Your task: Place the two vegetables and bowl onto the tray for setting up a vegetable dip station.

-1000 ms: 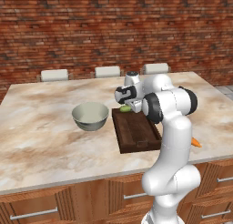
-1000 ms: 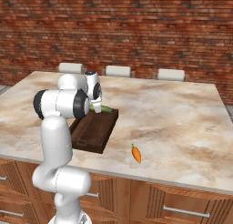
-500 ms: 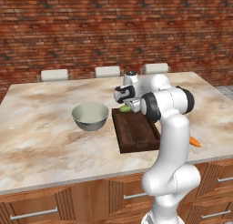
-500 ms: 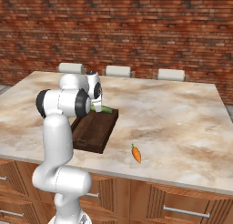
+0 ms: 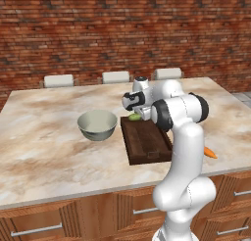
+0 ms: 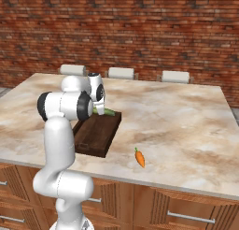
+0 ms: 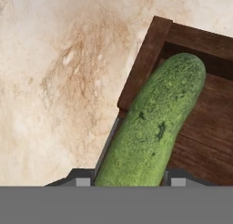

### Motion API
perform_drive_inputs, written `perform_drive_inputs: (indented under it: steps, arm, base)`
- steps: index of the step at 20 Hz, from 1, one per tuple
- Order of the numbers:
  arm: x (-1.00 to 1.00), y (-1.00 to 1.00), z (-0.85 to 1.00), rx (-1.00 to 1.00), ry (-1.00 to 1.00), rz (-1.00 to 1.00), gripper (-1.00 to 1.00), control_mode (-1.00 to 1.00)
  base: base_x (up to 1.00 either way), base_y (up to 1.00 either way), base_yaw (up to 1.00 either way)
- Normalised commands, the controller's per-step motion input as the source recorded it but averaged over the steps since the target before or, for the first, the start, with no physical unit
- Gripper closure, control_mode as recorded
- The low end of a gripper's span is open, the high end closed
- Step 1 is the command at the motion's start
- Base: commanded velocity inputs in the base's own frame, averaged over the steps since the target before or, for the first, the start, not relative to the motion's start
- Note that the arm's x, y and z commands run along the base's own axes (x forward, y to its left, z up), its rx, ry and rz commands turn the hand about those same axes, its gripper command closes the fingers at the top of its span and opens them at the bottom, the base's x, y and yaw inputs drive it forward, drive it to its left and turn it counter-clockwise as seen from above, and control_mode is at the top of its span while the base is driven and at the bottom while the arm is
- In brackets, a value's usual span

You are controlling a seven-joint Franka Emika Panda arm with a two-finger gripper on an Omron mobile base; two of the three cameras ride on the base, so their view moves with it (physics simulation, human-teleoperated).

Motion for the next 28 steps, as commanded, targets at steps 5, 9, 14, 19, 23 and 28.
perform_drive_inputs:
  steps: [5,9,14,19,23,28]
  arm:
    - [-0.02,0.0,0.0,0.0,0.0,0.0,1.0,-1.0]
    - [-0.09,0.0,0.0,0.0,0.0,0.0,1.0,-1.0]
    - [-0.1,0.0,-0.01,0.0,0.0,0.0,1.0,-1.0]
    - [-0.04,0.0,-0.02,0.0,0.0,0.0,-1.0,-1.0]
    - [0.0,0.0,0.0,0.0,0.0,0.0,-1.0,-1.0]
    - [0.0,0.0,0.0,0.0,0.0,0.0,-1.0,-1.0]
  base:
    - [0.0,0.0,0.0]
    - [0.0,0.0,0.0]
    - [0.0,0.0,0.0]
    - [0.0,0.0,0.0]
    - [0.0,0.0,0.0]
    - [0.0,0.0,0.0]
